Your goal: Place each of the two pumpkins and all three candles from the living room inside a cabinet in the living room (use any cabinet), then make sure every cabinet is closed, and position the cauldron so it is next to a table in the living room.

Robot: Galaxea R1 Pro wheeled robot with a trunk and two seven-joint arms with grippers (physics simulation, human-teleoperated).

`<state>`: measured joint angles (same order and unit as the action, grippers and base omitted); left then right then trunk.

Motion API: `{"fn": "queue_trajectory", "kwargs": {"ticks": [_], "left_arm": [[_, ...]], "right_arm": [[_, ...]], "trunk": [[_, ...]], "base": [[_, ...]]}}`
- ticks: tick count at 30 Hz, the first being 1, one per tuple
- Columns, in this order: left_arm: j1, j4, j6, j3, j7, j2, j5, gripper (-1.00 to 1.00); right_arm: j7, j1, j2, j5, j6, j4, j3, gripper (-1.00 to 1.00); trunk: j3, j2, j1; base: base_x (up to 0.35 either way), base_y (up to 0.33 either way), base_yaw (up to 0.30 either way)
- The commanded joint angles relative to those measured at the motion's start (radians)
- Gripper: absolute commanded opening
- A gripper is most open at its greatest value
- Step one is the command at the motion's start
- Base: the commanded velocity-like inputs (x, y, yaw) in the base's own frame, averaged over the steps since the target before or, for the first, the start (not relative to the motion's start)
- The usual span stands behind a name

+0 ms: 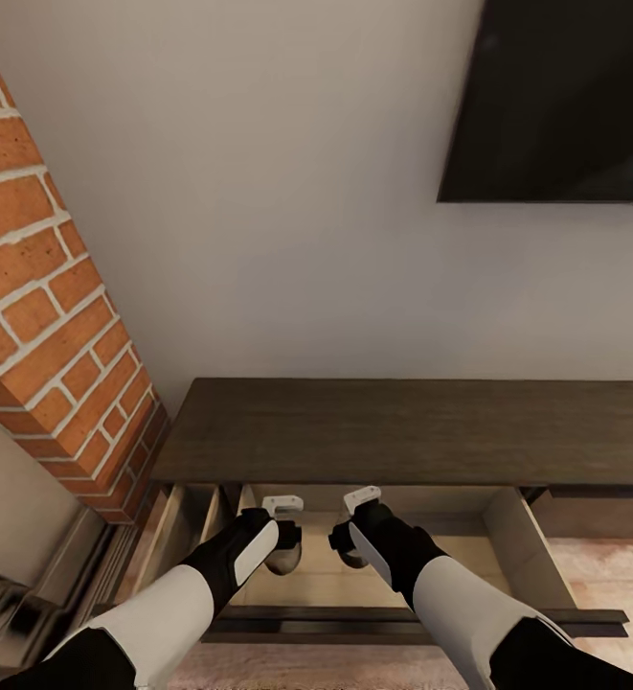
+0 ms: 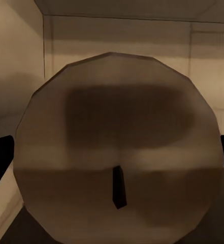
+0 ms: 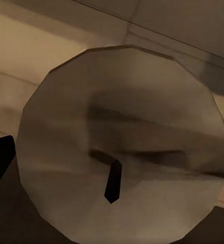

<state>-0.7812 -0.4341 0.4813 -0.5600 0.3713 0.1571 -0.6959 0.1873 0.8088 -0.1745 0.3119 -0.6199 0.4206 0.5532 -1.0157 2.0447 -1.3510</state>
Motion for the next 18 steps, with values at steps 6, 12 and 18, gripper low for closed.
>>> {"fn": "queue_trajectory", "kwargs": {"ticks": [6, 12, 18], "left_arm": [[-0.021, 0.054, 0.006, -0.007, 0.009, 0.0, -0.012, -1.0], [-0.023, 0.068, -0.004, -0.007, -0.008, 0.0, -0.011, -1.0], [-0.023, 0.071, -0.015, -0.009, -0.026, -0.001, -0.01, -1.0]], "right_arm": [[0.007, 0.007, 0.0, 0.011, -0.026, 0.003, 0.005, -1.0], [0.009, 0.023, 0.0, 0.015, -0.014, 0.001, 0.0, -1.0], [0.006, 0.015, 0.0, 0.026, 0.08, 0.0, -0.004, -1.0]], "trunk": [[-0.011, 0.0, 0.0], [-0.02, 0.0, 0.0], [-0.03, 0.0, 0.0]], "base": [[0.0, 0.0, 0.0], [0.0, 0.0, 0.0], [0.0, 0.0, 0.0]]}}
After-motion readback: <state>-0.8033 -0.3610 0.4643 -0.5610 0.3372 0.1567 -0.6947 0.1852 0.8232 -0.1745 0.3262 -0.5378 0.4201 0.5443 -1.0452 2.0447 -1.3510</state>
